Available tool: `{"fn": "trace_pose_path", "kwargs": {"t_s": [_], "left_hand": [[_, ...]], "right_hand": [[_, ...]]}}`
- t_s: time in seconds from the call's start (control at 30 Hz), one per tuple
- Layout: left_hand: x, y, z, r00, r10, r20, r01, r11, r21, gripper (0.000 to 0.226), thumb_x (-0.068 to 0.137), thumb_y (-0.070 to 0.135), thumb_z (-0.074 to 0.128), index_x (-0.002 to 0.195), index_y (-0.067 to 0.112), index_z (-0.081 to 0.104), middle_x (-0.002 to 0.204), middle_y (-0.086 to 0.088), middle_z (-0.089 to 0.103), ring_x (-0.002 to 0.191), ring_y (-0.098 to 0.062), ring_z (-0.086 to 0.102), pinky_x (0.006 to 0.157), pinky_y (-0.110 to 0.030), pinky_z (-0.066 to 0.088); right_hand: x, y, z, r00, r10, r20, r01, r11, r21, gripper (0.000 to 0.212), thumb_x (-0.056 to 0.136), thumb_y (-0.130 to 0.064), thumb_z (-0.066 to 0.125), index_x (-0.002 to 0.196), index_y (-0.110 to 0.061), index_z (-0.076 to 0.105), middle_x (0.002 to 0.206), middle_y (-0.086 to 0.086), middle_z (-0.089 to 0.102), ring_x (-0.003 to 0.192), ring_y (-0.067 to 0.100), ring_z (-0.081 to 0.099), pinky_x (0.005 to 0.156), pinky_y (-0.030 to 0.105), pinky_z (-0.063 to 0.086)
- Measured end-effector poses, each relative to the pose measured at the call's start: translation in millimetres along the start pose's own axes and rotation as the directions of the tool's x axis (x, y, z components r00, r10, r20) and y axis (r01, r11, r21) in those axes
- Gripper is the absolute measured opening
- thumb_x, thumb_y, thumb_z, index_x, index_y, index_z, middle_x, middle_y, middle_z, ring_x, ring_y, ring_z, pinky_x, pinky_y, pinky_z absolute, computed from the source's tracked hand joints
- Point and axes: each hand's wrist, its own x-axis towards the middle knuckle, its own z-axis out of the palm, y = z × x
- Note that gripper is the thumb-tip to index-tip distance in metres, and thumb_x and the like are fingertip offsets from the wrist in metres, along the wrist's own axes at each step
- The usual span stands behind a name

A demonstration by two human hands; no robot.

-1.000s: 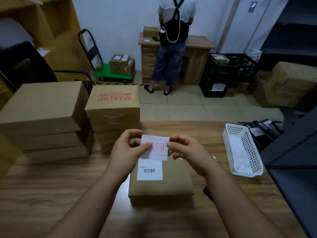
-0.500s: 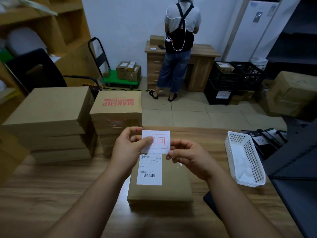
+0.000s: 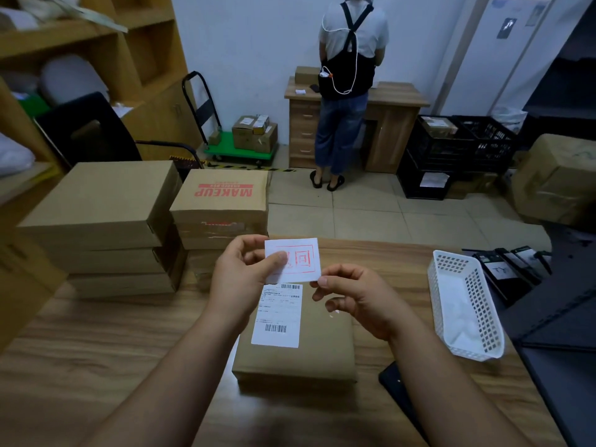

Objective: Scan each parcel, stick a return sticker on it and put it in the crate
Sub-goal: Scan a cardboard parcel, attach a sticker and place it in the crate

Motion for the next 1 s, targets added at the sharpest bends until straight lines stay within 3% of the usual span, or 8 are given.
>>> {"fn": "trace_pose_path", "kwargs": {"t_s": [0.1, 0.17, 0.27, 0.33, 0.43, 0.57, 0.77, 1.0], "left_hand": [[0.0, -3.5, 3.4, 1.0, 0.013, -0.017, -0.011, 0.994, 0.106, 0.03, 0.082, 0.009, 0.075, 0.103, 0.019, 0.056, 0.101, 0.002, 0.073, 0.089, -0.012, 0.071, 0.061, -0.02, 0.053], [-1.1, -8.6, 2.8, 0.98, 0.196, -0.02, -0.17, 0.892, 0.419, 0.042, 0.08, 0.017, 0.078, 0.111, 0.031, 0.053, 0.121, 0.013, 0.057, 0.104, -0.005, 0.058, 0.075, -0.016, 0.047], [-0.6, -8.7, 1.4, 0.818, 0.521, 0.244, -0.551, 0.59, 0.591, 0.035, 0.08, 0.026, 0.077, 0.112, 0.032, 0.065, 0.13, 0.015, 0.047, 0.122, -0.002, 0.04, 0.097, -0.012, 0.033], [-0.6, -8.6, 3.9, 0.762, 0.494, 0.418, -0.646, 0.537, 0.543, 0.024, 0.082, 0.034, 0.073, 0.105, 0.029, 0.072, 0.119, 0.02, 0.056, 0.118, -0.001, 0.047, 0.096, -0.011, 0.035], [-1.2, -5.8, 9.0, 0.807, 0.372, 0.459, -0.584, 0.617, 0.528, 0.019, 0.084, 0.032, 0.073, 0.103, 0.032, 0.074, 0.107, 0.025, 0.062, 0.109, 0.003, 0.055, 0.086, -0.007, 0.041], [0.2, -5.6, 11.4, 0.831, 0.374, 0.412, -0.546, 0.688, 0.477, 0.018, 0.084, 0.025, 0.075, 0.101, 0.026, 0.077, 0.102, 0.021, 0.07, 0.102, 0.004, 0.062, 0.086, -0.012, 0.047], [-3.4, 2.1, 9.5, 0.849, 0.362, 0.385, -0.507, 0.764, 0.4, 0.016, 0.084, 0.018, 0.075, 0.099, 0.024, 0.078, 0.091, 0.017, 0.073, 0.09, -0.003, 0.067, 0.076, -0.017, 0.051], [-0.9, 3.3, 2.6, 0.824, 0.391, 0.41, -0.541, 0.758, 0.365, 0.015, 0.084, 0.014, 0.074, 0.098, 0.016, 0.078, 0.098, 0.011, 0.072, 0.097, -0.004, 0.066, 0.079, -0.017, 0.053]], "right_hand": [[-0.3, -2.7, -1.8, 1.0, -0.015, -0.02, 0.015, 1.0, -0.022, 0.005, 0.087, 0.001, 0.064, 0.086, -0.003, 0.067, 0.083, 0.009, 0.072, 0.073, 0.017, 0.065, 0.059, 0.025, 0.048], [-0.7, -4.9, -3.2, 0.999, -0.031, -0.04, 0.028, 0.998, -0.054, 0.006, 0.088, 0.0, 0.064, 0.084, -0.004, 0.067, 0.082, 0.008, 0.071, 0.073, 0.017, 0.064, 0.059, 0.025, 0.048], [-0.7, -7.6, -5.2, 0.996, -0.065, -0.055, 0.056, 0.988, -0.147, 0.005, 0.088, -0.005, 0.066, 0.084, -0.006, 0.068, 0.085, 0.008, 0.069, 0.077, 0.015, 0.063, 0.063, 0.026, 0.049], [-0.9, -10.4, -5.7, 0.995, -0.087, -0.045, 0.077, 0.977, -0.197, 0.004, 0.088, -0.007, 0.067, 0.084, -0.008, 0.069, 0.084, 0.006, 0.068, 0.08, 0.013, 0.062, 0.068, 0.027, 0.049], [-1.6, -16.2, -5.4, 0.992, -0.128, -0.004, 0.124, 0.962, -0.242, 0.009, 0.088, -0.011, 0.069, 0.08, -0.014, 0.071, 0.086, 0.004, 0.07, 0.083, 0.012, 0.063, 0.074, 0.029, 0.05], [-3.0, -20.0, -4.5, 0.981, -0.194, 0.008, 0.189, 0.945, -0.269, 0.009, 0.084, -0.02, 0.07, 0.082, -0.012, 0.071, 0.093, 0.003, 0.07, 0.086, 0.011, 0.062, 0.076, 0.025, 0.051], [-2.7, -19.8, 2.5, 0.965, -0.262, -0.018, 0.25, 0.936, -0.247, 0.01, 0.089, -0.008, 0.067, 0.081, -0.011, 0.072, 0.091, -0.002, 0.067, 0.085, 0.009, 0.061, 0.075, 0.024, 0.05], [-0.5, -14.4, 9.1, 0.956, -0.292, -0.032, 0.275, 0.927, -0.254, 0.007, 0.085, -0.015, 0.07, 0.082, -0.008, 0.069, 0.097, 0.009, 0.067, 0.086, 0.011, 0.061, 0.073, 0.023, 0.05]]}}
